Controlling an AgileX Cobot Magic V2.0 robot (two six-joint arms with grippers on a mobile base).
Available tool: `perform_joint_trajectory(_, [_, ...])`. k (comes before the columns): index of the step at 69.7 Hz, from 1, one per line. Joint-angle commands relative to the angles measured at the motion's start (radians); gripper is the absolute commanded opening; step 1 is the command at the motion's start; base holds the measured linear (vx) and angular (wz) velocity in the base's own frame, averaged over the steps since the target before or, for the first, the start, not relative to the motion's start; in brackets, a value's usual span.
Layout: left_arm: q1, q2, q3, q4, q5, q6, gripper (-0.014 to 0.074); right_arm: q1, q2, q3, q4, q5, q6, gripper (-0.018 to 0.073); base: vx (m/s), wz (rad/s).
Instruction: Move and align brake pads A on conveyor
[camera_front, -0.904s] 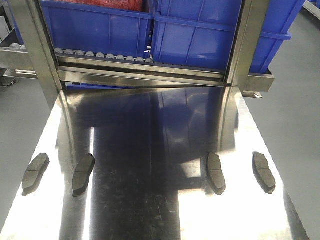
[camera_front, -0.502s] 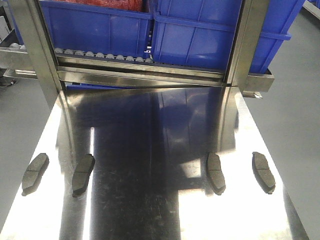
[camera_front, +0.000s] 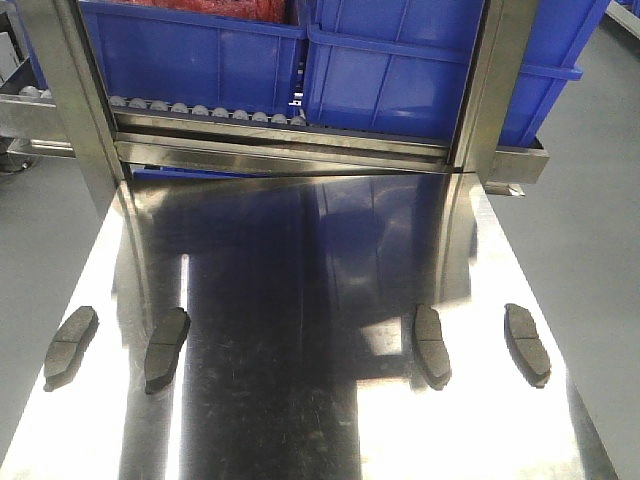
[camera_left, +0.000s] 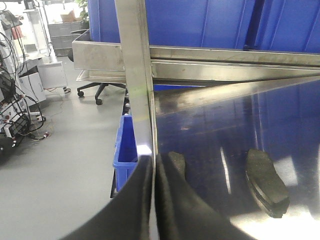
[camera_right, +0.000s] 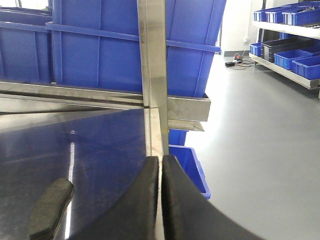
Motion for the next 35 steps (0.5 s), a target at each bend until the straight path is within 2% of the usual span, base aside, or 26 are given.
perform_joint_trajectory(1, [0.004, -0.014, -0.019, -0.004, -0.082, -0.009, -0.0006, -0.007, -0.014, 0.016, -0.007, -0.078, 0.0, -0.0006, 0.0, 0.0])
perform_joint_trajectory(24, [0.004, -0.014, -0.019, -0.004, -0.082, -0.009, -0.0006, -0.007, -0.014, 0.016, -0.007, -0.078, 0.0, -0.0006, 0.0, 0.0])
perform_joint_trajectory(35, [0.004, -0.014, -0.024, -0.003, -0.173, -0.009, -0.0006, -0.007, -0.014, 0.016, -0.007, -0.078, 0.0, -0.0006, 0.0, 0.0])
